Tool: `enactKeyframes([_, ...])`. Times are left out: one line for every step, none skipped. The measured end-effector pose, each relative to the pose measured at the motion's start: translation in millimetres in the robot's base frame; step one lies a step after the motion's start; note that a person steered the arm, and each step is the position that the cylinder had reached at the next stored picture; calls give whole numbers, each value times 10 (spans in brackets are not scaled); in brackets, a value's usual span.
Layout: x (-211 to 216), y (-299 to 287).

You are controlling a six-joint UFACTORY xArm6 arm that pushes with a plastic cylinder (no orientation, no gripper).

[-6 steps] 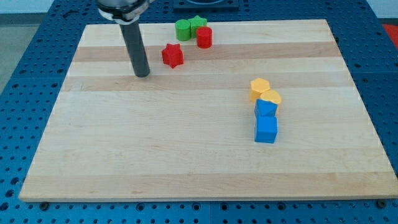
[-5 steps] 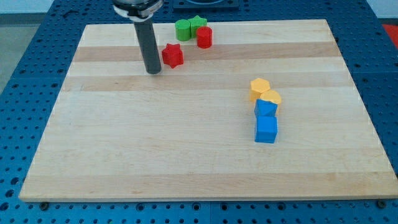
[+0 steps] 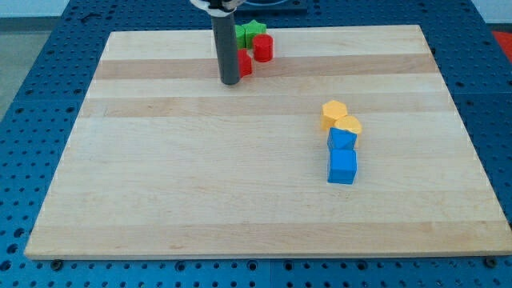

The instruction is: Slide the red star to the group of blocks

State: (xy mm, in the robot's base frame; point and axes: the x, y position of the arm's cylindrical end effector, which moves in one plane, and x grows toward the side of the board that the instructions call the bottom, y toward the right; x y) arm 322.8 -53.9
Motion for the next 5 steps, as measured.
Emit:
enactKeyframes([-185,126])
enactKeyframes([-270,142])
enactKeyframes([-204,104])
enactKeyframes([-184,-4])
enactKeyframes([-300,-13])
